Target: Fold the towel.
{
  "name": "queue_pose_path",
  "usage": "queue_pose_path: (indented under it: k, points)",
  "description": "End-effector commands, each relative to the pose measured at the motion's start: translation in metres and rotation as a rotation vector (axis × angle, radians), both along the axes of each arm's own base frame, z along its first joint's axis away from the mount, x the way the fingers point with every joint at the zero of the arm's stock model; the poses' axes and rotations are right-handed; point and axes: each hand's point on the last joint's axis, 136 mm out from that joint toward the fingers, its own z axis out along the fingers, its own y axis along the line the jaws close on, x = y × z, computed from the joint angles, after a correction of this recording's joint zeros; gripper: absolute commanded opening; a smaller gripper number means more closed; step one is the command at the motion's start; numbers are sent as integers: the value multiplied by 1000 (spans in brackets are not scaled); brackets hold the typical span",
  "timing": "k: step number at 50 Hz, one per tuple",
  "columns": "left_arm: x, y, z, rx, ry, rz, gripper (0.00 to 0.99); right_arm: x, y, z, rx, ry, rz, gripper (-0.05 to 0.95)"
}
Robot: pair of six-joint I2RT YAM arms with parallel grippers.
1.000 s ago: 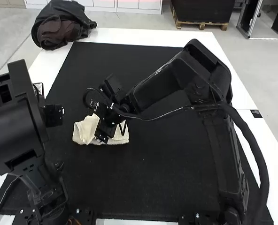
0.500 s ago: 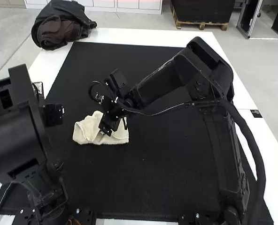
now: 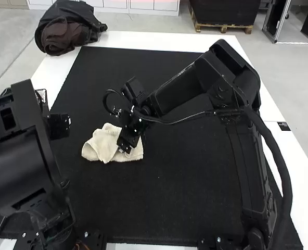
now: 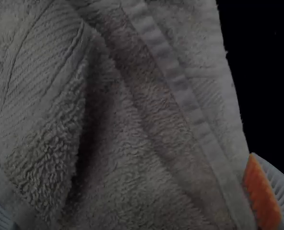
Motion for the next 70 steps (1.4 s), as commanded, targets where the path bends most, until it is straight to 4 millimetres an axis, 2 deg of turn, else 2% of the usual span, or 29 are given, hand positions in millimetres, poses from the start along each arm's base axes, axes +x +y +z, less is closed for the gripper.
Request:
queue_pose_path:
  k: [1, 6, 19, 29, 31, 35, 38, 42, 44, 63, 70]
  points:
    - [1, -1, 8, -1, -24, -6, 966, -9, 15, 60, 101, -24, 25, 908]
    - [2, -2, 8, -5, -24, -6, 966, -20, 14, 74, 129, 16, 17, 908]
    - [2, -1, 10, -6, -20, -7, 966, -29, 11, 109, 202, 88, -21, 908]
    - [2, -2, 14, -1, -27, -9, 966, -39, 7, 116, 224, 170, -34, 897]
    - [1, -2, 14, 0, -28, -7, 966, -41, 6, 115, 226, 193, -39, 844]
    - [1, -2, 14, -1, -27, -7, 966, -47, 6, 113, 237, 247, -33, 575]
    - [1, -2, 14, -1, -27, -7, 966, -54, 8, 113, 257, 298, -29, 334]
    - [1, -2, 15, 1, -29, -7, 966, -60, 9, 107, 257, 329, -24, 75]
    - [2, -2, 15, 2, -31, -7, 966, -60, 8, 106, 258, 330, -25, -18]
    - [4, 0, 20, 12, -48, -4, 966, -82, 22, 74, 258, 479, -13, -21]
    - [4, 0, 20, 11, -50, -3, 966, -82, 32, 63, 270, 492, -18, -21]
